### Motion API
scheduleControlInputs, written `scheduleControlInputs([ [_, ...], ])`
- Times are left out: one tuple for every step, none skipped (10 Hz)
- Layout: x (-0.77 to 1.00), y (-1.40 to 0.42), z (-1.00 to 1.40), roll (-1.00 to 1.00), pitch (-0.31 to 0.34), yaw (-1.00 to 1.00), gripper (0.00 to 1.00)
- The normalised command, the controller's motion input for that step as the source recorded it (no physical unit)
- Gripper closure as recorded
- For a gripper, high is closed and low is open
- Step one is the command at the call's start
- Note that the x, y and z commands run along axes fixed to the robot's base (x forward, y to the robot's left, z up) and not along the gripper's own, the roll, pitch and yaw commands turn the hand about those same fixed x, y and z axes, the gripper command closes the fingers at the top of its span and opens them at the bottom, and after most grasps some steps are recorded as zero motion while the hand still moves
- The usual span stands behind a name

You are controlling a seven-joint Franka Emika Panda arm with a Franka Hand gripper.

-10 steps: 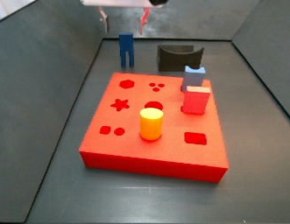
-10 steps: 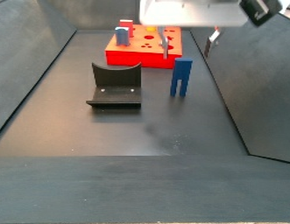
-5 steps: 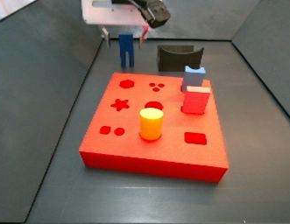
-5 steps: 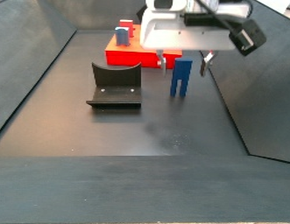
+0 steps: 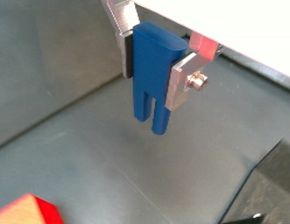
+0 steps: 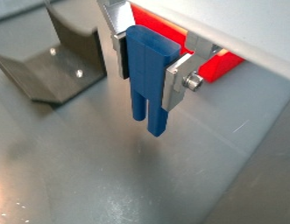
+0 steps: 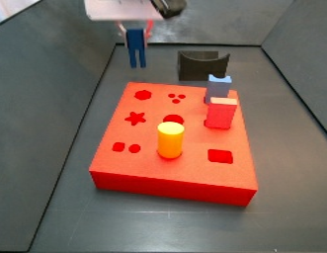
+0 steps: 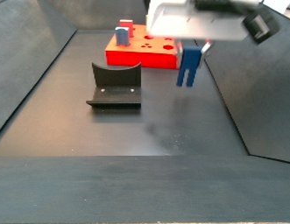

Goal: Pick up the square-circle object. Move up. Rotate the square-circle object. Place the square-circle object on the fixture. Regrasp the square-circle object. Move to above the board. Insert the square-circle object.
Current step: Move to above the board.

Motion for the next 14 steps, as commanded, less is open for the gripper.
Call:
scheduleControlInputs([
  [-0.24, -0.05, 1.00, 0.06, -0.102, 0.05, 1.00],
  [-0.23, -0.04, 1.00, 0.08, -0.019, 0.03, 1.00],
  [-0.22, -0.04, 1.00, 0.10, 0.023, 0.03, 1.00],
  [-0.21, -0.04, 1.00, 0.12, 0.039, 0.03, 1.00],
  [-0.20, -0.04, 1.00, 0.14, 0.042, 0.04, 1.00],
  [-0.20, -0.03, 1.00, 0.15, 0.038, 0.04, 1.00],
  [-0.19, -0.03, 1.00, 0.17, 0.031, 0.04, 1.00],
  [-0.18, -0.03, 1.00, 0.18, 0.032, 0.05, 1.00],
  [-0.18, -0.03, 1.00, 0.18, 0.030, 0.06, 1.00],
  [-0.17, -0.03, 1.00, 0.17, 0.027, 0.05, 1.00],
  [-0.16, -0.03, 1.00, 0.14, 0.023, 0.04, 1.00],
  [-0.15, -0.02, 1.00, 0.12, 0.028, 0.04, 1.00],
  [-0.14, -0.03, 1.00, 0.11, 0.037, 0.04, 1.00],
  [-0.11, -0.02, 1.00, 0.11, 0.054, 0.05, 1.00],
])
